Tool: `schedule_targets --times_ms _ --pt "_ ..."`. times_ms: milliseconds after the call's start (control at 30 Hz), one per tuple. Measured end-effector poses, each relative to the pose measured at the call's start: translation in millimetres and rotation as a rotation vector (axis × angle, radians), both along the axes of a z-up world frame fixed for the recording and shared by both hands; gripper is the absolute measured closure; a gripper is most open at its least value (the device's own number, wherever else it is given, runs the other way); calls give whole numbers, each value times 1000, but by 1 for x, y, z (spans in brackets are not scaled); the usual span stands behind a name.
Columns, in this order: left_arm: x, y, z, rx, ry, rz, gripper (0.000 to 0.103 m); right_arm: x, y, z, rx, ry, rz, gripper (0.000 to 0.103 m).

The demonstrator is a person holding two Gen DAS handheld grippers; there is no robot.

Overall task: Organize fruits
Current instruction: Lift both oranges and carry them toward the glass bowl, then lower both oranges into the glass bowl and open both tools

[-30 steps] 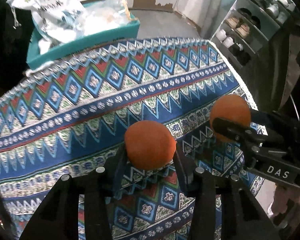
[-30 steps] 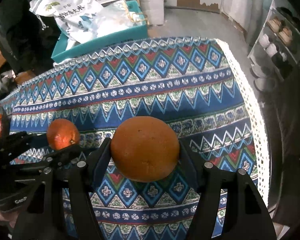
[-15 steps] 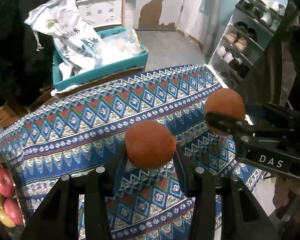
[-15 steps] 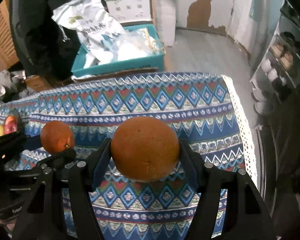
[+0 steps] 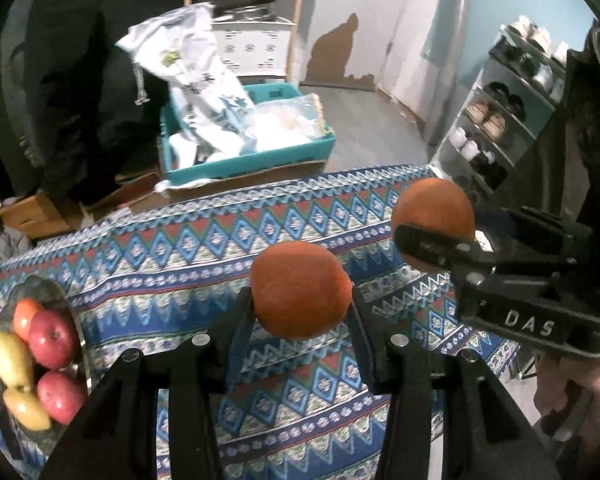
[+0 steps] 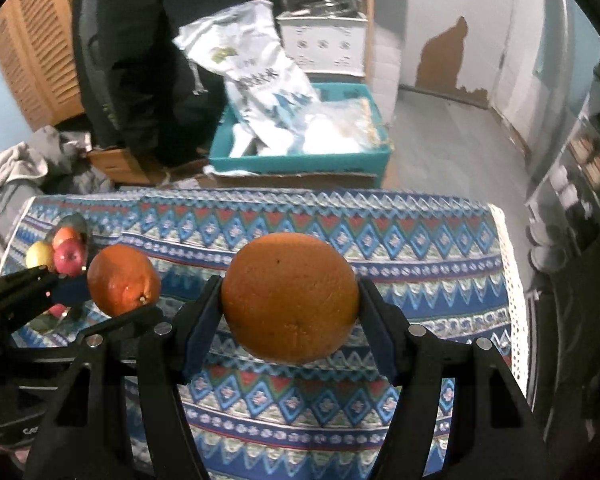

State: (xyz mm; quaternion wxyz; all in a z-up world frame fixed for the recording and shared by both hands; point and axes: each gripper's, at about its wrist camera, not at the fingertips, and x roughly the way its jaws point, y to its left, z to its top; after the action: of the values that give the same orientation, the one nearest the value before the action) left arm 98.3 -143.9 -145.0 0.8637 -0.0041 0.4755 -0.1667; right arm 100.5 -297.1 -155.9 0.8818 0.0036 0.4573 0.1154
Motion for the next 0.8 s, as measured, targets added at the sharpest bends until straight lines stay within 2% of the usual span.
schedule_targets --times_ms 300,800 --pt "-13 56 5 -4 1 88 57 1 44 19 29 -21 72 36" --pt "-37 142 6 -1 6 221 57 3 128 28 67 -14 212 36"
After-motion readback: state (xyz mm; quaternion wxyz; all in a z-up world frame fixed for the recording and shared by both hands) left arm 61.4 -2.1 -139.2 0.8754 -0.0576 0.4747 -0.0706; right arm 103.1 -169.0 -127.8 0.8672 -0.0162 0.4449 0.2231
